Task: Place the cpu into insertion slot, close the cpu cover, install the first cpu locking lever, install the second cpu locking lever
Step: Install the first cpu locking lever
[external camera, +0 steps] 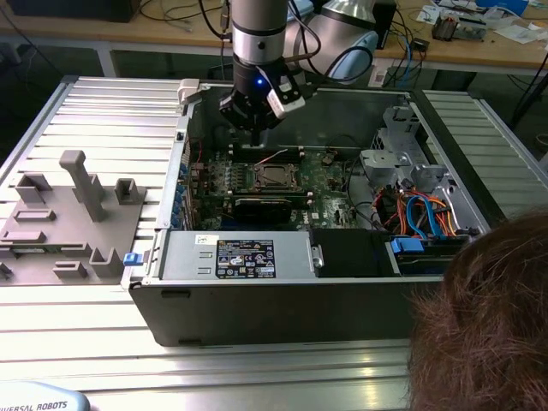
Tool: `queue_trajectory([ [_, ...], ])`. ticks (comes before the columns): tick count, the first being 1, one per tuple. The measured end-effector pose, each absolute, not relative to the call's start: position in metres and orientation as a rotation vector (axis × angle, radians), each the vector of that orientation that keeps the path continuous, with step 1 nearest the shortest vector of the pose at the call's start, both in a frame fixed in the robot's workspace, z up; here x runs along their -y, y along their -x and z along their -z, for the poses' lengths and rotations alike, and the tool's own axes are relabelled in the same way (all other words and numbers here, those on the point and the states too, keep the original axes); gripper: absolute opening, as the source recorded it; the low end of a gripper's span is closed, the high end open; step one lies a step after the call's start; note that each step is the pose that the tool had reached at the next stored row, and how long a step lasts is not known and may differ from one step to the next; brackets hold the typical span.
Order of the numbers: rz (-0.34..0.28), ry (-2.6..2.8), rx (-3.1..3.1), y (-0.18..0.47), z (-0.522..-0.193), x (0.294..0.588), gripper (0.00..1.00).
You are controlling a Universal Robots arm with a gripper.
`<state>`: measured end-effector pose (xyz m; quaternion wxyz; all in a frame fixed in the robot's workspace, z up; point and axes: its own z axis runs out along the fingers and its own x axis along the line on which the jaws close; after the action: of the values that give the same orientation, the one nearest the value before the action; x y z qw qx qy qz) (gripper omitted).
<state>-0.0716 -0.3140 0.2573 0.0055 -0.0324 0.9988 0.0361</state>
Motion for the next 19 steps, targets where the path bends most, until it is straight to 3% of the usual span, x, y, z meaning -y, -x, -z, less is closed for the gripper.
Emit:
queue_trajectory([
  [19,-0.112,0.101,-3.127,0.0699,-0.2544,0.314,0.11],
])
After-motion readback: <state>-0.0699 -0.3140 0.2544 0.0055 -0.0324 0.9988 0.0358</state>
